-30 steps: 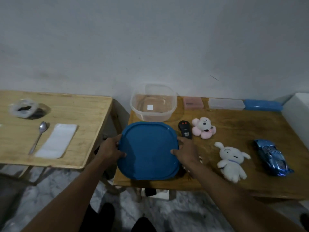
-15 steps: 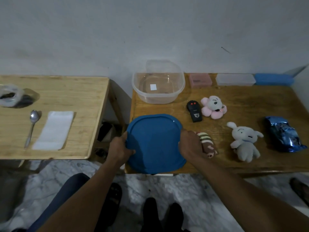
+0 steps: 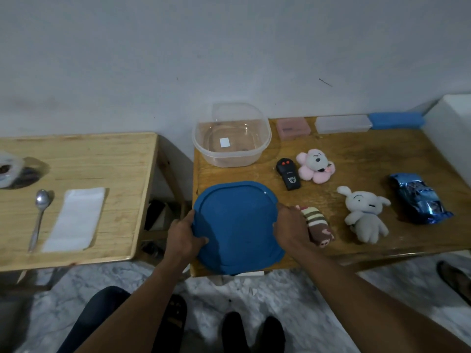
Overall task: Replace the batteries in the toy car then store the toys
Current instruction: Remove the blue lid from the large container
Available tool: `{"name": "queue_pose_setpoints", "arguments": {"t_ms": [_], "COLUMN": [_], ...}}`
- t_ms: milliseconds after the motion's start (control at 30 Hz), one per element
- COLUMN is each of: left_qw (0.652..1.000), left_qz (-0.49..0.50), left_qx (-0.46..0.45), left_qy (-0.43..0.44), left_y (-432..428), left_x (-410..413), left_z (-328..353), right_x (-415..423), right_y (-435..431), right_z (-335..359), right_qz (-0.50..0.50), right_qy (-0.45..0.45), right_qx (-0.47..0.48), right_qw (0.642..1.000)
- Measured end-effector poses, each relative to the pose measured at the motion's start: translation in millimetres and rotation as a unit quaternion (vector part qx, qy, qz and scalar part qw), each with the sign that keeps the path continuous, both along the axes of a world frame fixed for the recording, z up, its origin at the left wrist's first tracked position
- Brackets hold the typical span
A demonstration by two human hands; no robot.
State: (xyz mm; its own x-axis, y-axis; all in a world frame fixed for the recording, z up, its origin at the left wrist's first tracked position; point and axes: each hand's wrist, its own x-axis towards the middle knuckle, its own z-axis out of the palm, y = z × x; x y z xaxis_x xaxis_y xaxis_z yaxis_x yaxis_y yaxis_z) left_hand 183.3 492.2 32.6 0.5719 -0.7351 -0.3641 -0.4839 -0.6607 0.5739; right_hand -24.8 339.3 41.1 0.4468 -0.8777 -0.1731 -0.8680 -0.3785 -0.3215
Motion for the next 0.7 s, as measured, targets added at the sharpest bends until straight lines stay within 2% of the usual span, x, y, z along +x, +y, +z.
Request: {"name": "queue_pose_setpoints", "arguments": {"t_ms": [233, 333, 500, 700], "left_qw": [0.999, 0.998, 0.986, 0.964], "left_qz": [-0.022, -0.011, 0.0, -0.068], "left_qx": [-0.013, -0.035, -0.142, -0.24], "left_qy": [-0.023, -0.046, -0.09, -0.089], "left_y": [2.9, 3.6, -12.9, -79.7], "left_x": [0.6, -3.5, -17.5, -57.6], "left_z": [-0.2, 8.4, 36.9, 53.9], "right_x": [-13.0, -16.6, -23.0, -47.9], "right_y": [-5.6, -7.1, -21.6, -67.8], "right_z": [6.7, 17.9, 43.9, 56.8], "right_qz": [0.026, 0.005, -0.039, -0.05], "right_qy": [-0.089, -0.136, -0.178, -0.221], "right_qx": [0.076, 0.087, 0.071, 0.052], "right_qw": [0.993, 0.987, 0.981, 0.973]}}
